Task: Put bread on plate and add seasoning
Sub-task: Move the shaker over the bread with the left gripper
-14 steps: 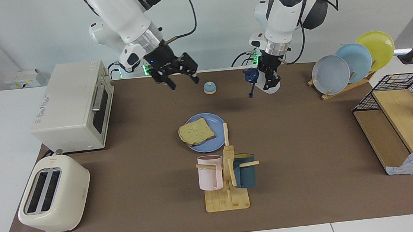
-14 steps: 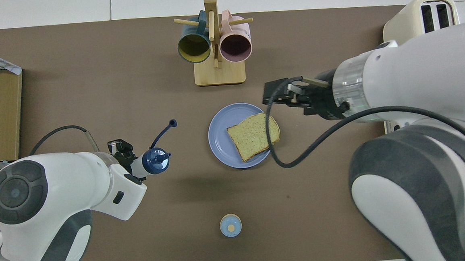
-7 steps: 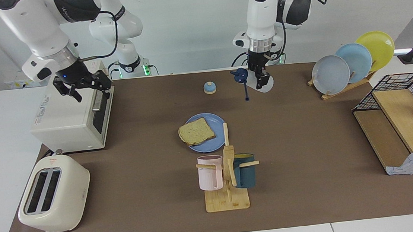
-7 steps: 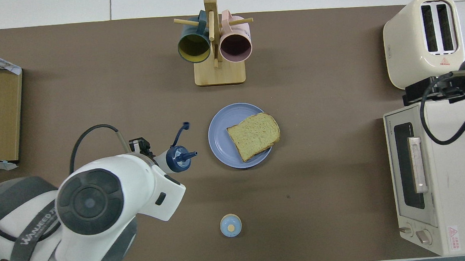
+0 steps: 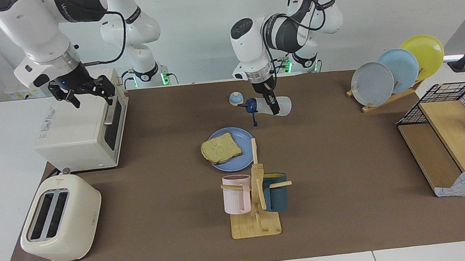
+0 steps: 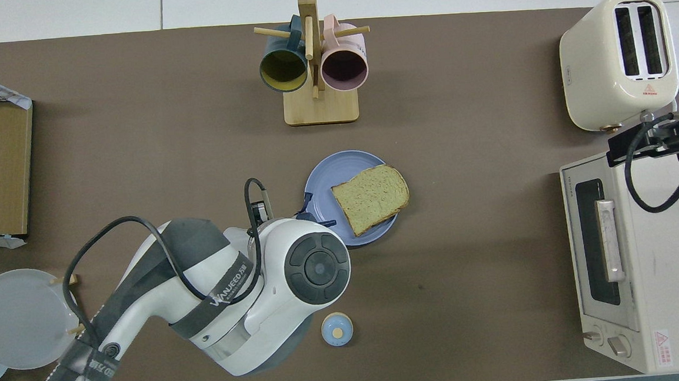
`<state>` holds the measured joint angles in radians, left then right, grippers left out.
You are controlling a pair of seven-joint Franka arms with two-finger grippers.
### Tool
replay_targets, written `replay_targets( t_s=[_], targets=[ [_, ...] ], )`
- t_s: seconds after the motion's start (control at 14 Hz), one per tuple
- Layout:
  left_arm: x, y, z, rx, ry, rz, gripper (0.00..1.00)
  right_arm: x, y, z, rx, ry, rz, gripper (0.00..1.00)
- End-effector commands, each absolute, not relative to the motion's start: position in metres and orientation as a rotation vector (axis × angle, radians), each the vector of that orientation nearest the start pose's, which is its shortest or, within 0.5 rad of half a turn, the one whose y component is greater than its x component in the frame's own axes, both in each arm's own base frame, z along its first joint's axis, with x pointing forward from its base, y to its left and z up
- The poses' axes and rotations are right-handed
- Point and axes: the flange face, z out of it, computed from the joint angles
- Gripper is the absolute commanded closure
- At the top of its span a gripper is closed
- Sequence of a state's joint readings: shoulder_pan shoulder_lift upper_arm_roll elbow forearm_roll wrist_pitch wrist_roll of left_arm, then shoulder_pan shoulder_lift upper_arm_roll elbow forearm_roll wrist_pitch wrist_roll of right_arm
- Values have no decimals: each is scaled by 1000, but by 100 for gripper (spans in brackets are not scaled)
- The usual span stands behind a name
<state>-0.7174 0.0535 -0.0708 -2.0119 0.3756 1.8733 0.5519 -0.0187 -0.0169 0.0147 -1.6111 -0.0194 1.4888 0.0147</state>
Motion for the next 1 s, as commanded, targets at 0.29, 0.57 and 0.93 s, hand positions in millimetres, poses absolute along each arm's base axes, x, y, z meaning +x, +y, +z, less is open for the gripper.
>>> replay_targets(
  t_s=[0.29, 0.57, 0.93],
  targets=[
    [416, -427, 362, -1867, 1737, 441, 100, 549, -23, 585, -3178, 41, 265, 0],
    [407, -433, 354, -1763, 1695, 505, 100, 551, -24, 584, -3173, -32, 274, 0],
    [411, -431, 365, -1690, 1613, 555, 100, 537, -25, 600, -3161, -68, 244, 0]
  ],
)
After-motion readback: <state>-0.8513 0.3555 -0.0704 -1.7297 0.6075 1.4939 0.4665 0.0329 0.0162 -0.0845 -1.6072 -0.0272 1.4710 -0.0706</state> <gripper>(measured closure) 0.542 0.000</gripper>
